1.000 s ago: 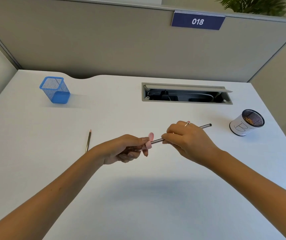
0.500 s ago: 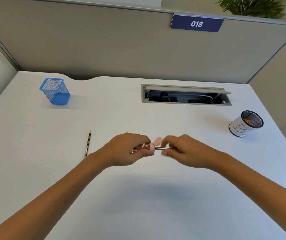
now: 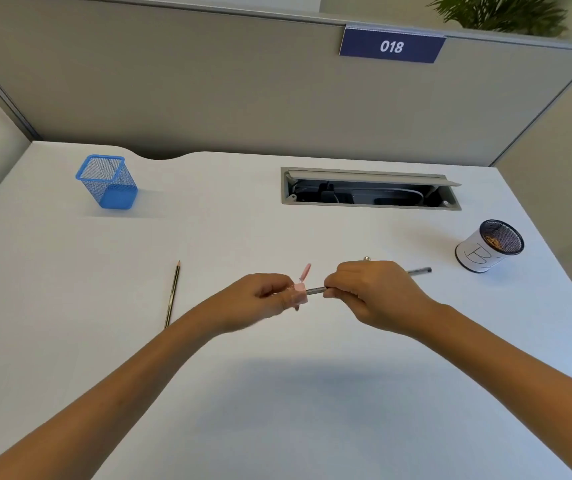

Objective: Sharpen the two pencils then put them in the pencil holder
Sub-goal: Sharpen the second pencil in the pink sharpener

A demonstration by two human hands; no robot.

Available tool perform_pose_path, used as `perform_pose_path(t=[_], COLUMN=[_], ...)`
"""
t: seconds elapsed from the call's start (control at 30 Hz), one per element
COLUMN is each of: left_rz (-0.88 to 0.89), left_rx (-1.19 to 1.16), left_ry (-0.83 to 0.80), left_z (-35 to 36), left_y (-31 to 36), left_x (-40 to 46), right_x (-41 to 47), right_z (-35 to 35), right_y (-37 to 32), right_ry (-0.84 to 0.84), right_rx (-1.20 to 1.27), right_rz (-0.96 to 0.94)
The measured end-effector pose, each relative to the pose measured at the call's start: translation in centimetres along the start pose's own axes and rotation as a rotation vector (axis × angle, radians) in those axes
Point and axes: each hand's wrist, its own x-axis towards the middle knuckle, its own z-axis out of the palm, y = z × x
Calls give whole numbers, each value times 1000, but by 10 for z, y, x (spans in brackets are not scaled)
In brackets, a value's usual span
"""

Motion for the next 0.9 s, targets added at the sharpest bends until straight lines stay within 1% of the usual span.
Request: perform_pose_path(t=[0.07,0.13,0.17,0.23,0.33,0.43,0.53,0.63,0.73,0.8,0.9], left_rz=[187,396,460,492,436,330,273,225,172,142,124], left_rx=[348,672,758,802,755,581,409,286,171,112,37], left_ry=[171,266,284,278,224,163,117,94,86,85,82], left_z=[4,5,4,1,-1,-3,-1,2,4,4,3], left_y=[-4,-8,-8,-11,-14,-16,-16,-16,-18,-18,-17], left_x=[1,2,3,5,7,8,6,4,4,4,3], right_x=[3,5,6,6,6,4,2,1,-2,-4,-5], right_z=[-3,-7,-9,-11,-12,-17,-19,-16,-14,-11,-6], right_y=[0,-1,-2,-3,-5,-4,-5,-5,-5,-4,-3], right_ry=[-155,-288,-332,-400,-465,-504,-397,-327,-144,-47,51], right_rx=[102,278,362,468,602,608,519,313,74,-10,-95], right_rz=[116,229,281,349,379,356,310,200,48,-18,-56])
